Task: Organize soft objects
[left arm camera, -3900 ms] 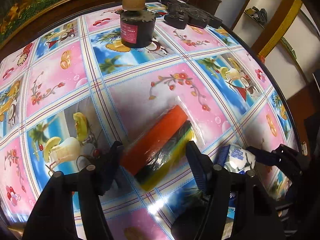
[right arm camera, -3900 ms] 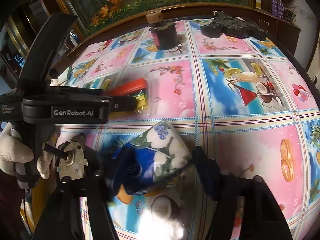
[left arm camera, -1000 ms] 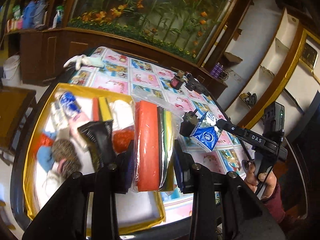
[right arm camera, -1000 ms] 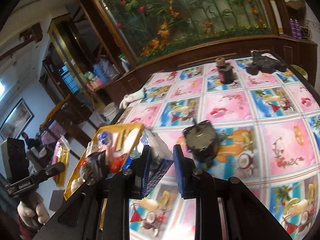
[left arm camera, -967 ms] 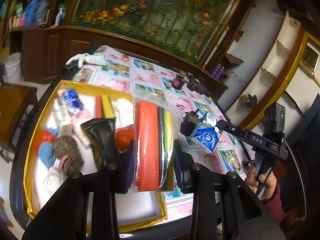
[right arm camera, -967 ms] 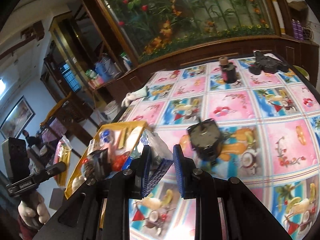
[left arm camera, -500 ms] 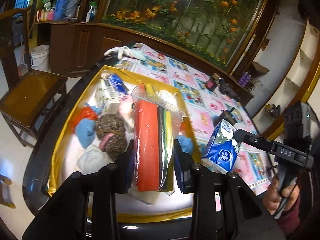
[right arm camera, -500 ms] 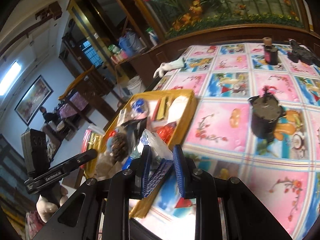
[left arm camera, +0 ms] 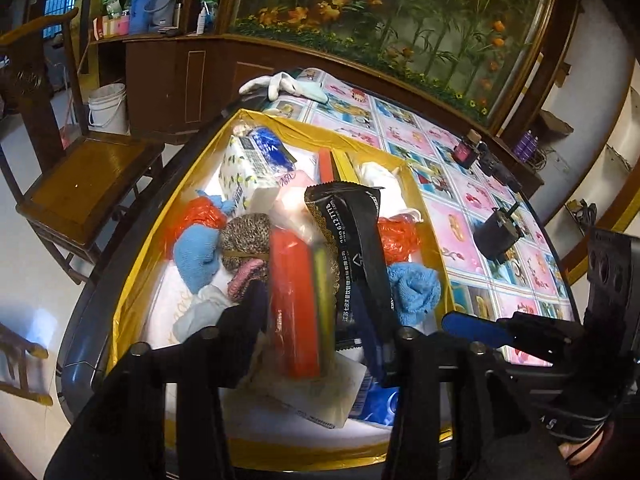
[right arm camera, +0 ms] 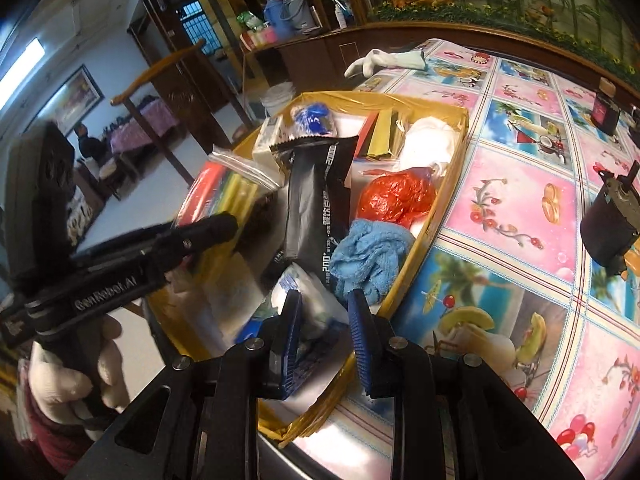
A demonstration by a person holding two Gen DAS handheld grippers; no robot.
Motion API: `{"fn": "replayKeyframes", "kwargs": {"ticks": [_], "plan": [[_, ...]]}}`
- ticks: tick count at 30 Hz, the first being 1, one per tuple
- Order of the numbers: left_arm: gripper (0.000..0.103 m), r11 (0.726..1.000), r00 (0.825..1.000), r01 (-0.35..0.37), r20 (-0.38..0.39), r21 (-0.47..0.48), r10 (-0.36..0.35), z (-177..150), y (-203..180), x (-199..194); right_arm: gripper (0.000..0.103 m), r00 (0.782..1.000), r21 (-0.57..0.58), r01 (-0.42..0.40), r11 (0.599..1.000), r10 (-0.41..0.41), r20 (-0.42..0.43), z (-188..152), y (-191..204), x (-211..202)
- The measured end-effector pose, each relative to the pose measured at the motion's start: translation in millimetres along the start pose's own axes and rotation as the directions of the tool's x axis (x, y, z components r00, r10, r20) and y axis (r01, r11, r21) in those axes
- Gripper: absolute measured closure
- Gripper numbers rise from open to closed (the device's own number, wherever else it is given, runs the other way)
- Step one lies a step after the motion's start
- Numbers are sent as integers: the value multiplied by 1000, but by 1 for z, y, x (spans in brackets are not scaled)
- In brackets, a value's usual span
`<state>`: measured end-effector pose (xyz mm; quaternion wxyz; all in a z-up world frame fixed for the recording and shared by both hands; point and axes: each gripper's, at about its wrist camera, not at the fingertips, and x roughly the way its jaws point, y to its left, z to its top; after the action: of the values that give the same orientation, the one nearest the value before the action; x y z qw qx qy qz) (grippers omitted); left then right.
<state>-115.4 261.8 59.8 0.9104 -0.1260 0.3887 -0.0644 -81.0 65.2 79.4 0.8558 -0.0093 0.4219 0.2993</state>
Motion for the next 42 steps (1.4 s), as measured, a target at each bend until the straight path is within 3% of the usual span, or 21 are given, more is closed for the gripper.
{"fn": "replayKeyframes", "kwargs": {"ticks": [2, 4, 6, 10, 13, 17, 23, 25, 26, 30, 34, 35, 38, 39, 40, 42], "plan": [[57, 1000, 1000, -9, 22, -1, 9, 0, -1, -7, 66, 1000, -10, -5, 1000, 5, 11, 1, 4, -2], [56, 1000, 999, -21, 45, -1, 21, 2, -2, -13, 47, 999, -26, 0, 1000, 1, 40, 1, 13, -7], [56, 999, 996, -41, 74, 7, 41, 2, -7, -21, 35, 996, -41, 15, 999, -12, 84, -7, 19, -19], [40, 996, 985, -84, 155, 29, 79, 3, -20, -41, 27, 985, -44, 41, 998, -33, 171, -20, 22, -49], [37, 990, 967, -129, 229, 55, 113, 2, -34, -58, 19, 973, -17, 60, 998, -55, 225, -30, 17, -68], [23, 976, 927, -203, 338, 83, 164, -2, -53, -82, 16, 963, 31, 72, 997, -77, 259, -43, 3, -86], [15, 957, 833, -279, 514, 74, 203, -13, -77, -116, 16, 960, 105, 58, 993, -85, 265, -59, -17, -104], [6, 959, 822, -273, 535, 73, 193, -16, -82, -121, 16, 959, 117, 57, 991, -87, 270, -64, -21, -109], [1, 958, 824, -276, 532, 74, 196, -16, -84, -121, 16, 959, 120, 54, 991, -85, 272, -64, -22, -111], [0, 956, 842, -278, 503, 97, 194, -15, -96, -117, 15, 954, 112, 63, 992, -92, 286, -71, -23, -119], [0, 958, 828, -278, 521, 65, 205, -19, -102, -121, 14, 948, 92, 78, 993, -103, 300, -76, -22, -123], [0, 963, 832, -268, 514, 45, 207, -18, -100, -121, 13, 947, 86, 85, 993, -107, 302, -78, -20, -124], [0, 976, 883, -217, 421, -28, 208, -8, -90, -111, 12, 943, 67, 104, 992, -120, 312, -82, -18, -126], [0, 975, 891, -216, 398, -47, 216, -8, -88, -109, 11, 941, 63, 108, 992, -122, 315, -84, -17, -126], [0, 971, 892, -231, 385, -67, 239, -8, -87, -107, 11, 941, 59, 109, 992, -123, 316, -84, -17, -126], [0, 953, 872, -289, 386, -88, 300, -11, -86, -106, 11, 941, 48, 117, 992, -127, 315, -85, -14, -124]]}}
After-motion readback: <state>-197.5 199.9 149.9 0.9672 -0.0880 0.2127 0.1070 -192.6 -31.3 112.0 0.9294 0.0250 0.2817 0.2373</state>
